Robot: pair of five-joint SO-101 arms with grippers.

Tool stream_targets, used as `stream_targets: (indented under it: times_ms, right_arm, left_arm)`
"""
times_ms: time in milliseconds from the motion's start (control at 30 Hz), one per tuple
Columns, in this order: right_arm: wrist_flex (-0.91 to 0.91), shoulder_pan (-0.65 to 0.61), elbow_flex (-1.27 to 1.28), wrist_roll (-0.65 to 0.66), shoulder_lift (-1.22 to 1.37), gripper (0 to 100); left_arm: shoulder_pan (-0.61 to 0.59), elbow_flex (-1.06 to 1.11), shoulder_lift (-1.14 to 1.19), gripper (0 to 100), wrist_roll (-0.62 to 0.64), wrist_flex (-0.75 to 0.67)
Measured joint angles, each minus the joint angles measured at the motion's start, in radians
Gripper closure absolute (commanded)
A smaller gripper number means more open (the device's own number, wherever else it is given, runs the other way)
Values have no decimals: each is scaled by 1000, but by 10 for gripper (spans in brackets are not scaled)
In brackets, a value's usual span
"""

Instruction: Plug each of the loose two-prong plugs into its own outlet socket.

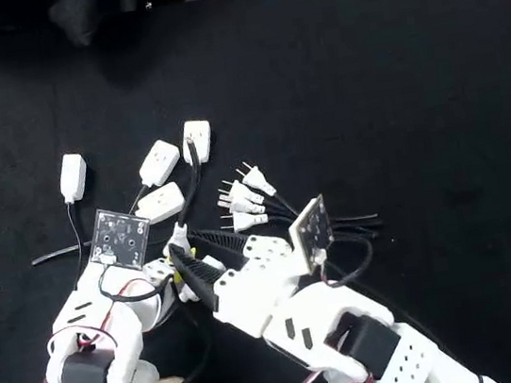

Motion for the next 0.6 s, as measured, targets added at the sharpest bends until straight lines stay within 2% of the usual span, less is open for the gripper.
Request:
stream_targets:
  times_ms: [167,267,600]
  right_arm:
    - [124,-2,-49,-2,-2,984]
    - [210,-6,-84,-2,-2,984]
    - [287,-12,-114,60,-2,985]
  left_arm:
    - [-17,3,0,722,0,0]
    - [-49,20,0,722,0,-52]
    - [-60,32,0,721,-2,-74]
